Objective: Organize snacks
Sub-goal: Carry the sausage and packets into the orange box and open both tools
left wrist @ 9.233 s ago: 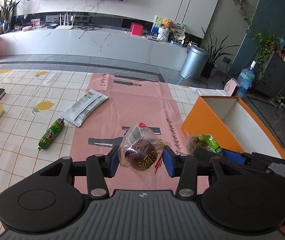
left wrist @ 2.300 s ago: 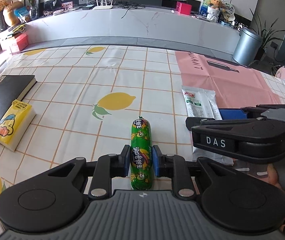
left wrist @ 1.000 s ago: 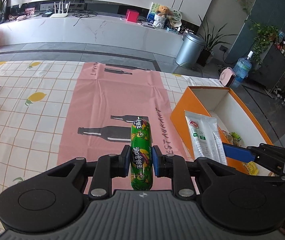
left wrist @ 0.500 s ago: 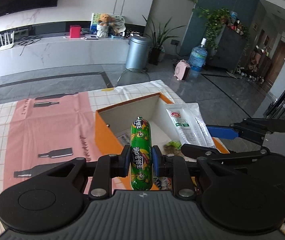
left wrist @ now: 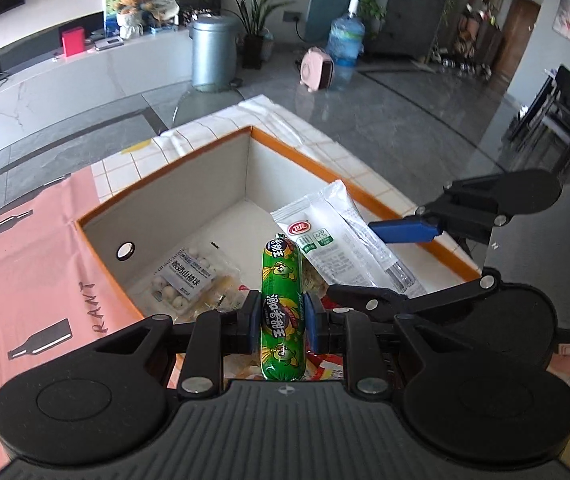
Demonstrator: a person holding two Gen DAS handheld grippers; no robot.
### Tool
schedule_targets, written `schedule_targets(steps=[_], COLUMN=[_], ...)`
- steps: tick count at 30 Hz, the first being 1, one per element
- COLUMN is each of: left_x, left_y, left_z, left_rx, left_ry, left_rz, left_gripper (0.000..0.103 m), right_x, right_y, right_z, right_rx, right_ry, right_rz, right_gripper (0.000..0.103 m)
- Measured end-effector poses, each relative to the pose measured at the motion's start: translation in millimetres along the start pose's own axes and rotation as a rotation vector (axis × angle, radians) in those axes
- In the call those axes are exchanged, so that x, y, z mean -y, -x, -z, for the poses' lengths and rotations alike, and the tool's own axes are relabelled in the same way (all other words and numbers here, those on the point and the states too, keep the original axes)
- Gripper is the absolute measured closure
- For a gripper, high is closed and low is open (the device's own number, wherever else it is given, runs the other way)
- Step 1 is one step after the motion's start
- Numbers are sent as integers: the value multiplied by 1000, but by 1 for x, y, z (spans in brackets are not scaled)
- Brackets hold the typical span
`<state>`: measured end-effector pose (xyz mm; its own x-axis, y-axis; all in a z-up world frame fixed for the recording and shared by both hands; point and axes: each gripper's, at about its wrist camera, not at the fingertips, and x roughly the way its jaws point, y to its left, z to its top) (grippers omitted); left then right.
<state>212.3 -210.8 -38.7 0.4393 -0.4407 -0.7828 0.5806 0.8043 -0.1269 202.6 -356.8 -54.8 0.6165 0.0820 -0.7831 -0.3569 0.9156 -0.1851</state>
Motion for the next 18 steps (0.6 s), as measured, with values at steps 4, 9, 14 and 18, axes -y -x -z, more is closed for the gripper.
schedule_targets(steps=[4, 9, 14, 18], left_x=[-3, -3, -4, -5], left_y=[-16, -28, -41, -47], left_z=[-5, -8, -11, -15], left_rx=[-50, -94, -136, -146], left_ry=[-50, -95, -119, -123], left_rz=[-9, -29, -53, -57], left_gripper=[79, 79, 79, 78], right_x=[2, 8, 8, 8], right_y=[-15, -31, -42, -51], right_z=[-1, -5, -5, -3], right_rx=[-26, -48, -66, -84], right_ry=[44, 64, 76, 86], right_rz=[-3, -10, -17, -24], right_gripper=[55, 55, 55, 55])
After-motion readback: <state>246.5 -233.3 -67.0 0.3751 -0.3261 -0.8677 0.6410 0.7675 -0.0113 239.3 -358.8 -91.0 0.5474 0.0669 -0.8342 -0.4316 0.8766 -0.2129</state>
